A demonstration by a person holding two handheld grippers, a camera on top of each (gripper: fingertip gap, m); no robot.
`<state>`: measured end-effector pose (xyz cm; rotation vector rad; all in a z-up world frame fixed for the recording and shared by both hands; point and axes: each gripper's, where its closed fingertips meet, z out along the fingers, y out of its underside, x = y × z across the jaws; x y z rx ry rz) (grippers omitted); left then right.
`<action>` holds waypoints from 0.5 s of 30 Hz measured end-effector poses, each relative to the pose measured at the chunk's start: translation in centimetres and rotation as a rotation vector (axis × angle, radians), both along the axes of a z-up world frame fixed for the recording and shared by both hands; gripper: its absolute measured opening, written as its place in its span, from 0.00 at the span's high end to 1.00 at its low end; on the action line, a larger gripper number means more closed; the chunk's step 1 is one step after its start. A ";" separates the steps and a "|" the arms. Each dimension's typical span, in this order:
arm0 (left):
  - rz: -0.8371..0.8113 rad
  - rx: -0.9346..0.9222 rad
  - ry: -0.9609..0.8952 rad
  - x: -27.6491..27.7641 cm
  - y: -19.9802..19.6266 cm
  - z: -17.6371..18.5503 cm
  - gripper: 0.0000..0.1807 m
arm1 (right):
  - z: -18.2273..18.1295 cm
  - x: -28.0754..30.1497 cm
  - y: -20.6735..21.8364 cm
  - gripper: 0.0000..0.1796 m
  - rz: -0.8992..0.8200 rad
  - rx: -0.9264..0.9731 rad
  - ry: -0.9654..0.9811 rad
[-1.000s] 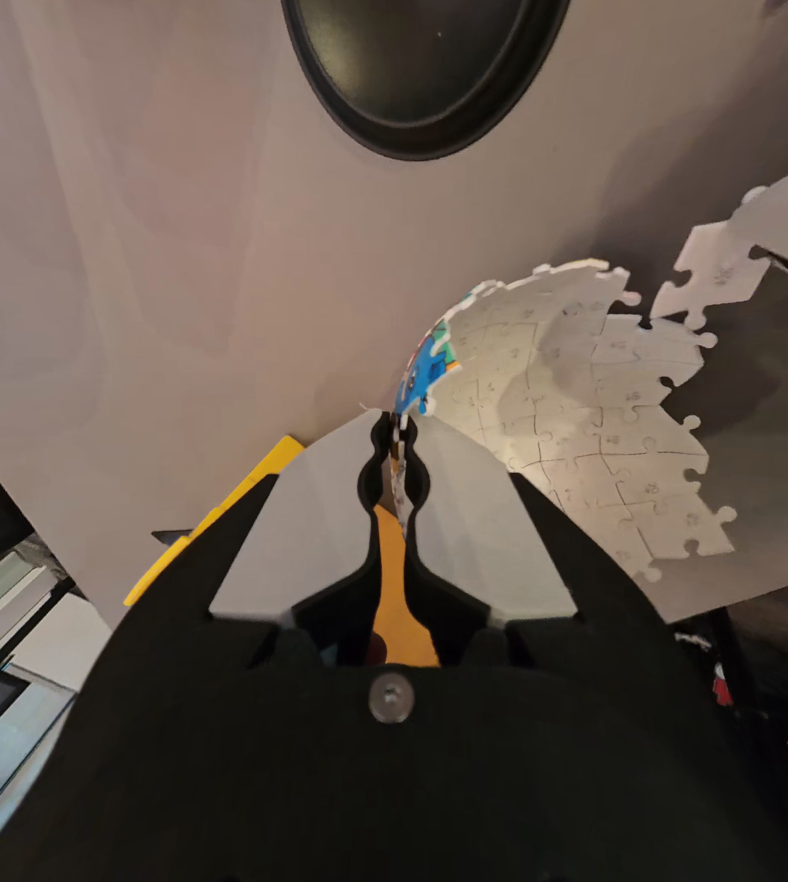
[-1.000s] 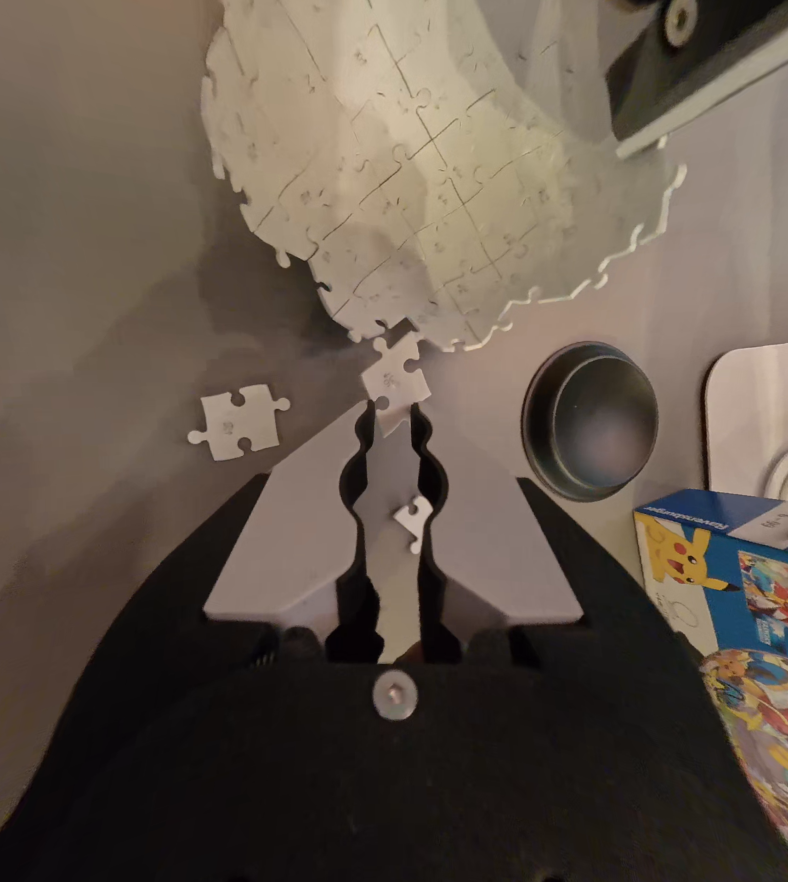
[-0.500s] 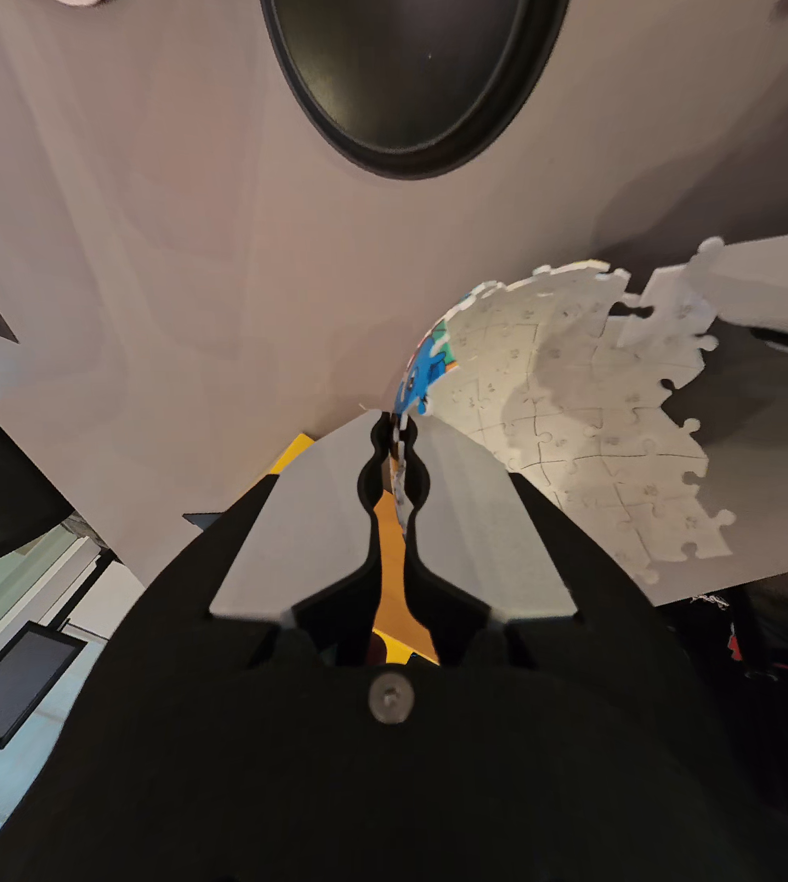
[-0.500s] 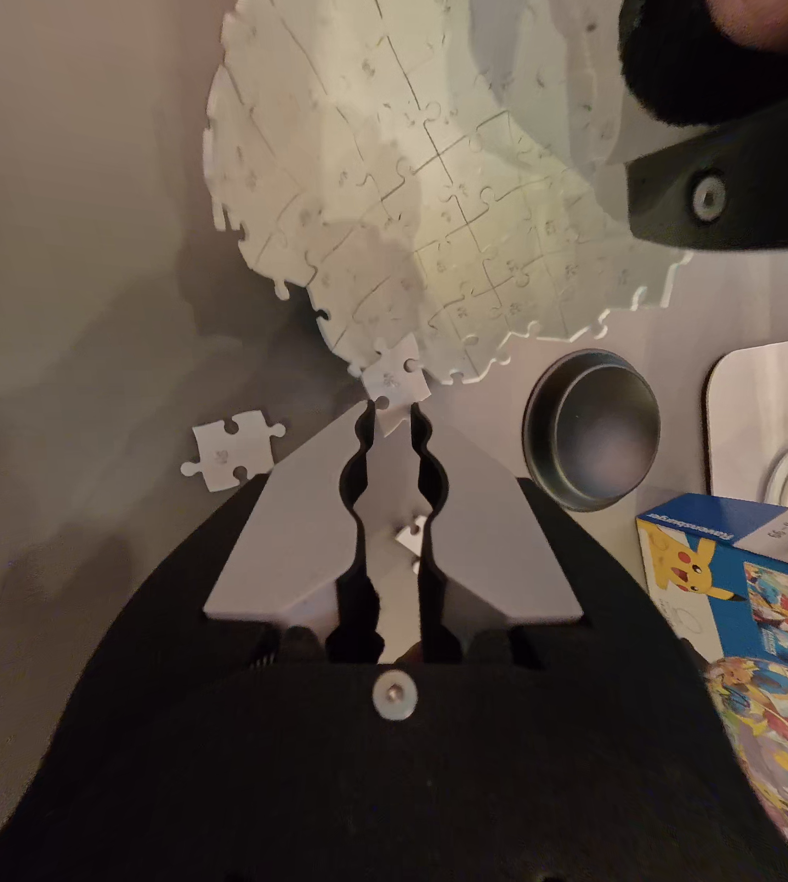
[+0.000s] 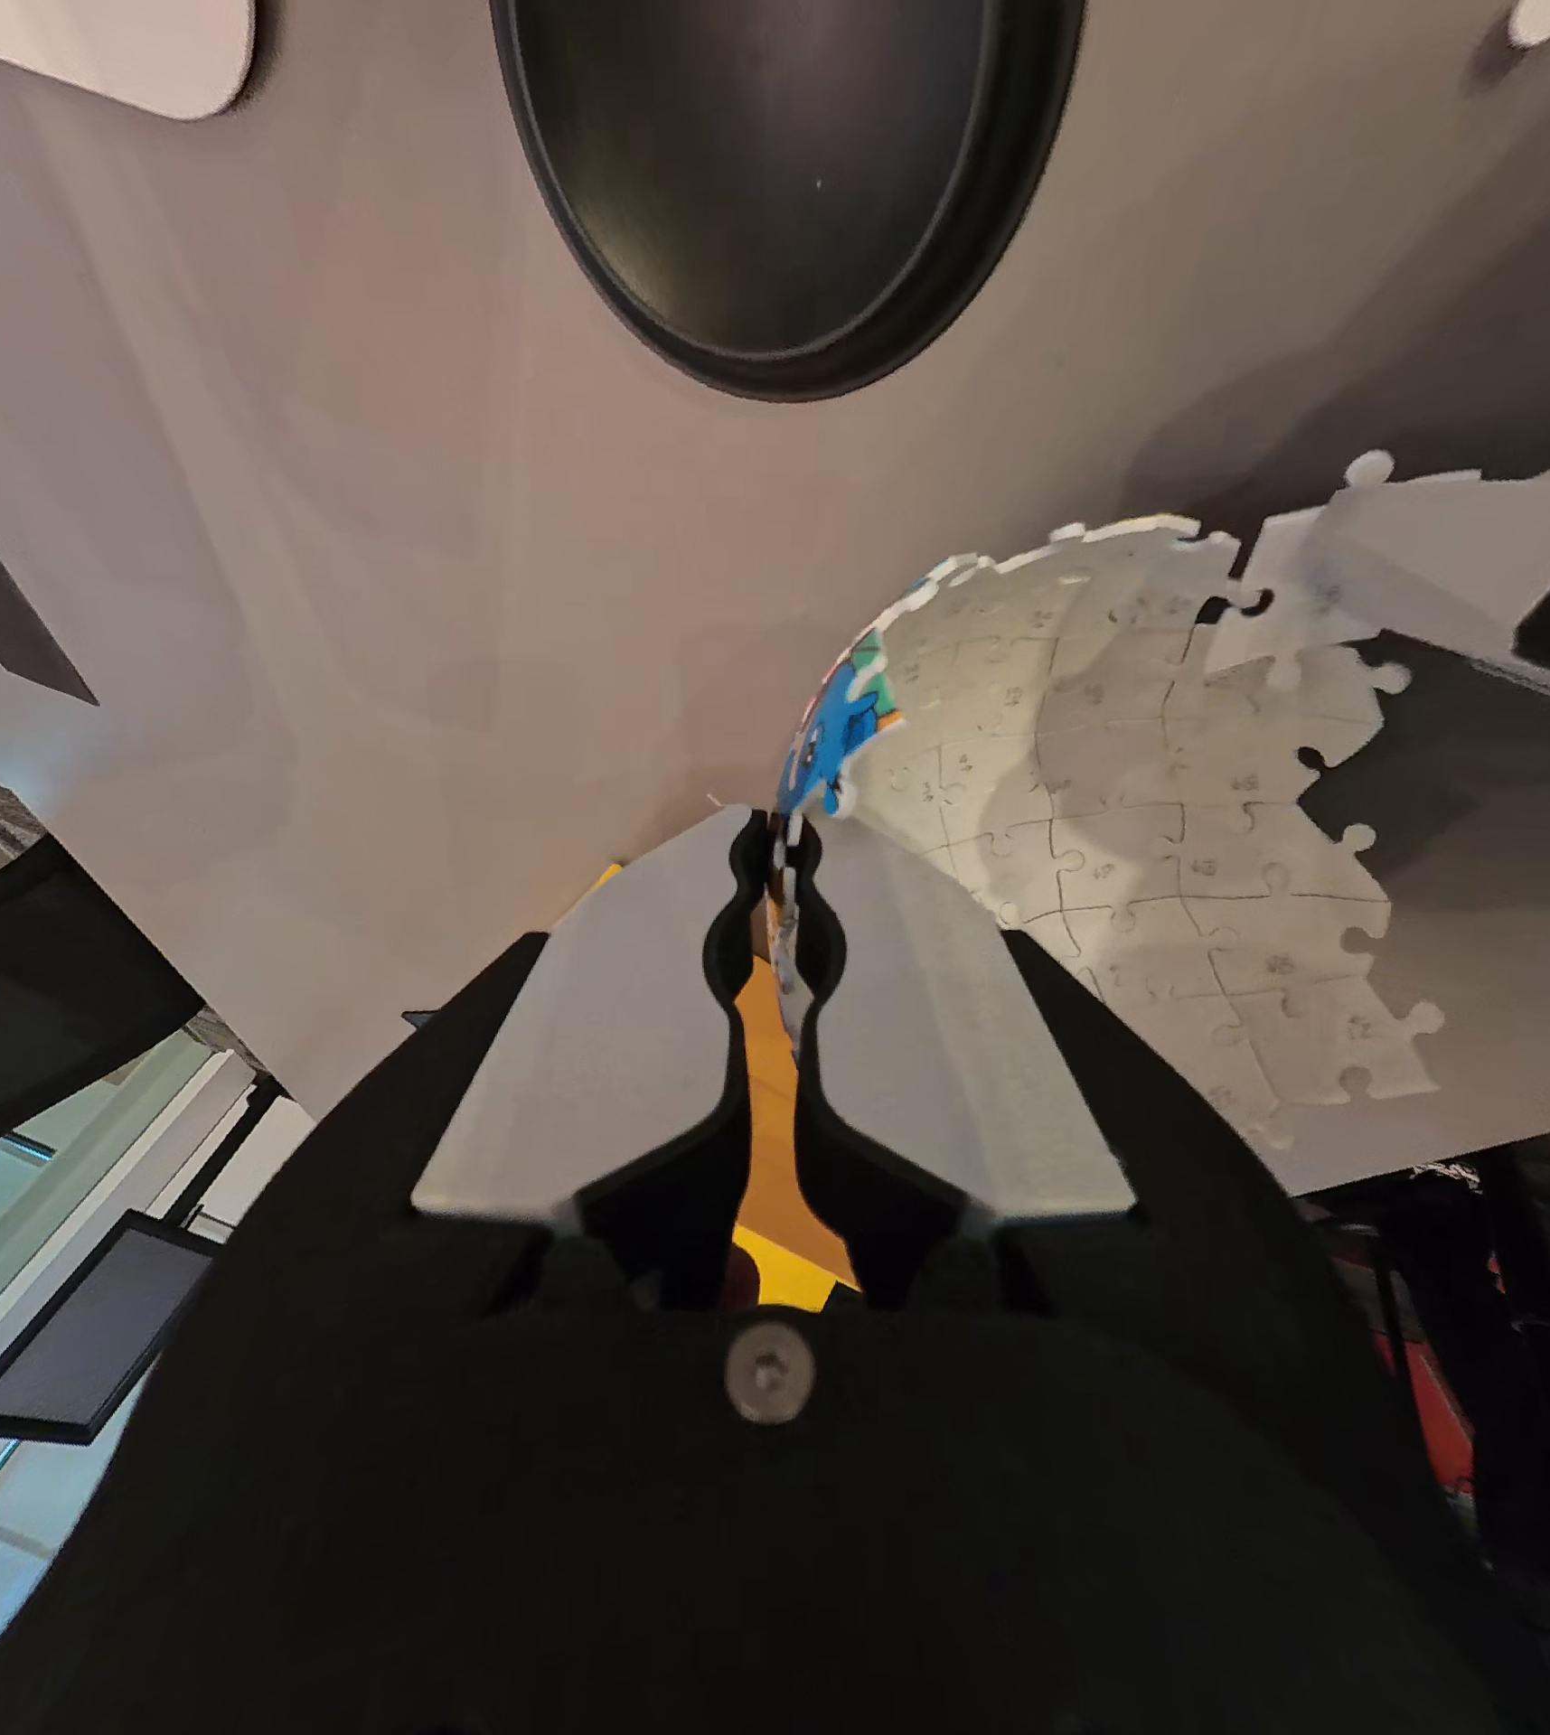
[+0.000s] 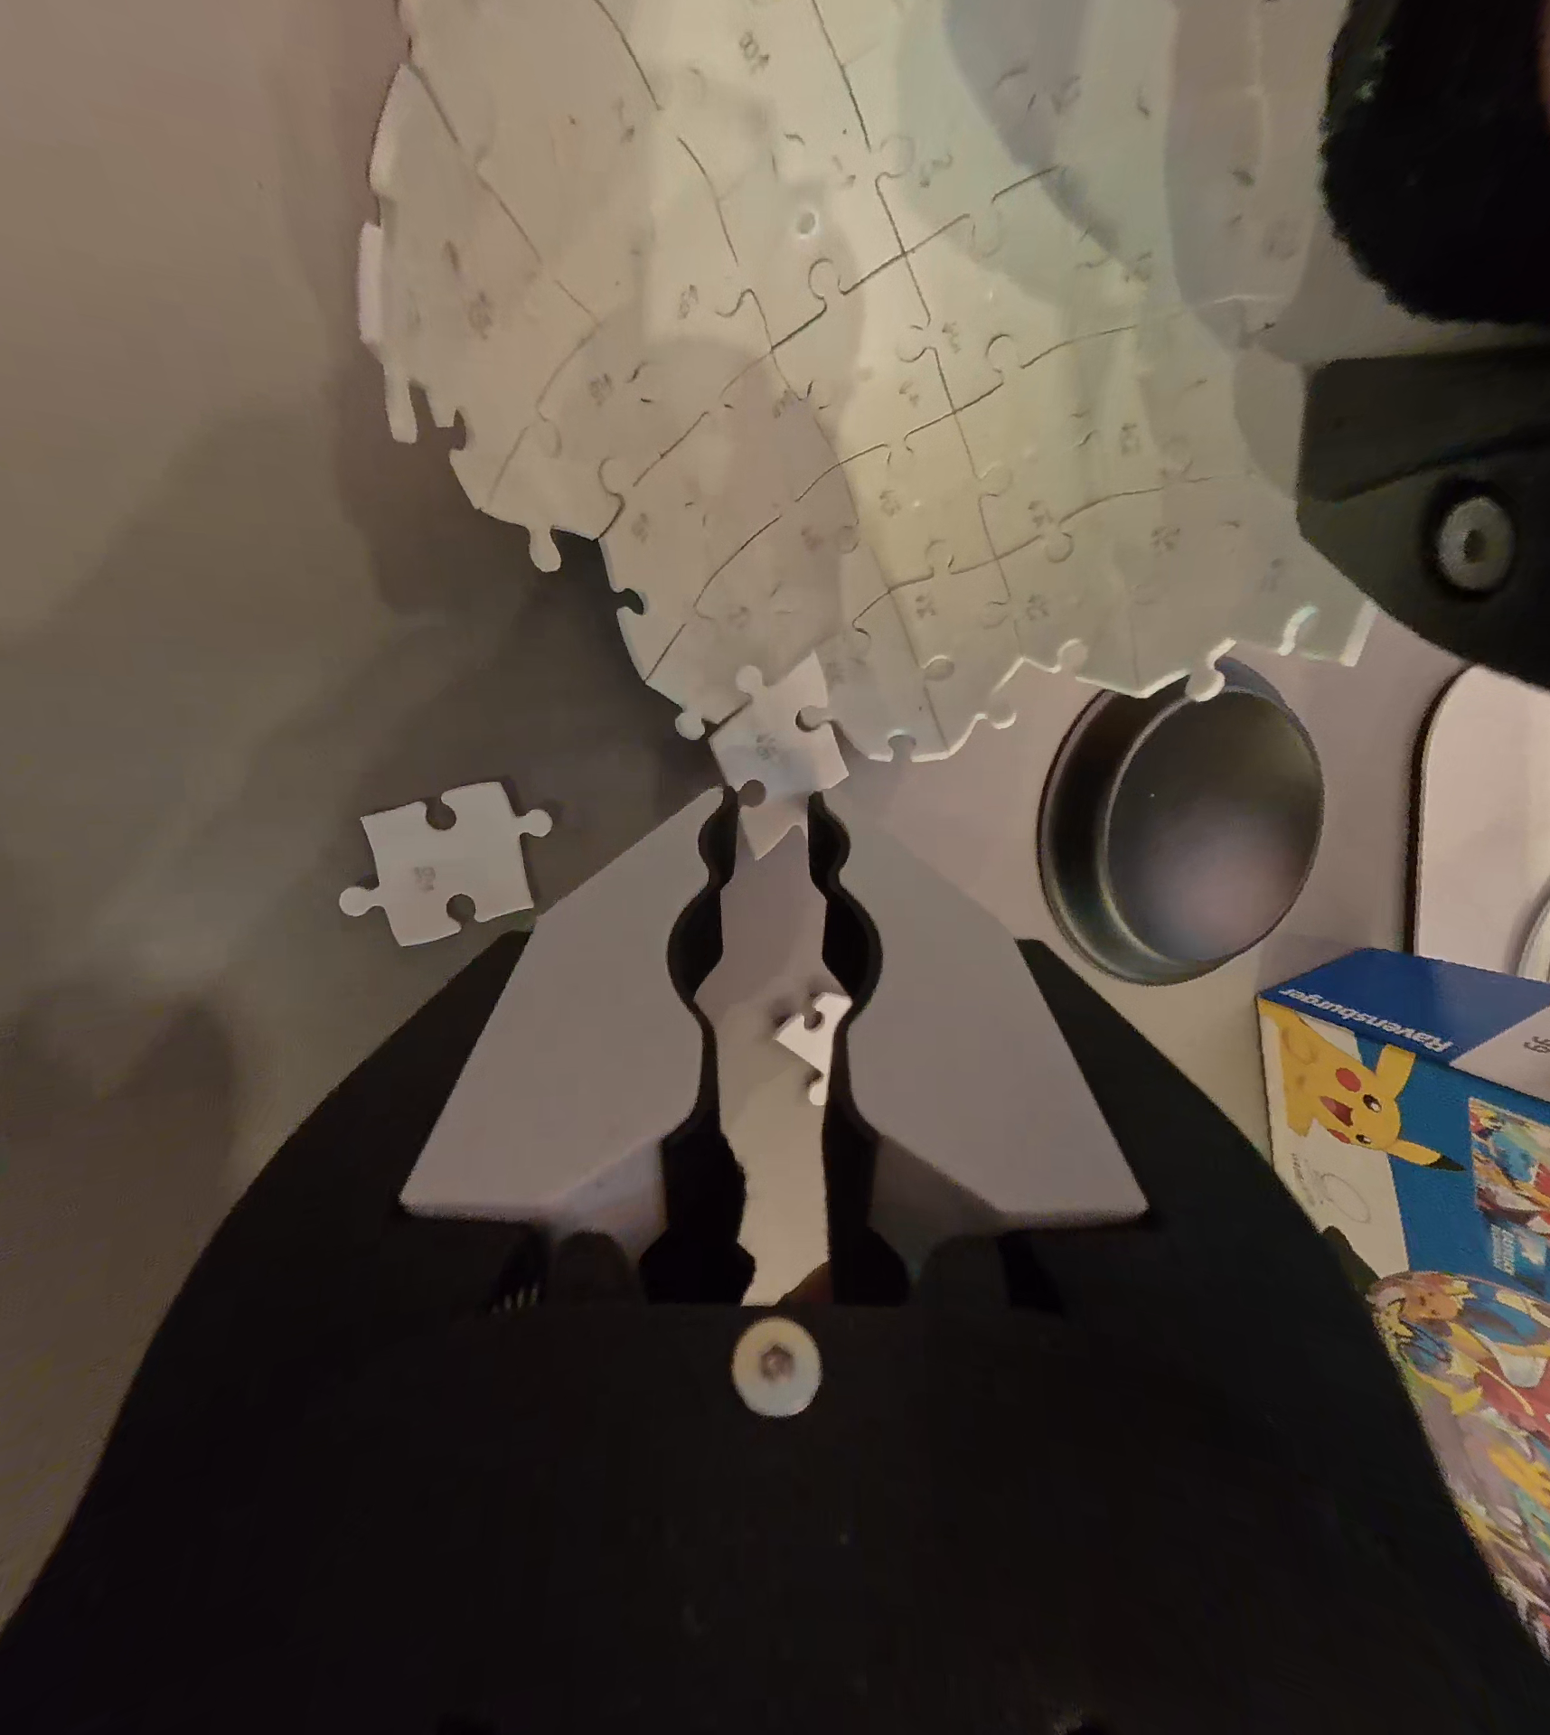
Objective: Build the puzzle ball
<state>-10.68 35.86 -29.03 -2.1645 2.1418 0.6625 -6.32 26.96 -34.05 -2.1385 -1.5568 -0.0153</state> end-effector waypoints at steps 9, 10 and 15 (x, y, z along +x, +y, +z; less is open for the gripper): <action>-0.007 0.009 0.007 0.4 0.0 0.2 0.98 | 0.0 0.3 0.2 0.92 -0.023 0.006 0.007; -0.008 0.007 0.008 0.4 0.0 0.2 0.98 | 0.0 0.3 0.2 0.92 -0.021 0.006 0.010; -0.009 0.007 0.007 0.6 -0.1 0.1 0.98 | -0.1 0.6 0.2 0.90 -0.029 0.011 0.025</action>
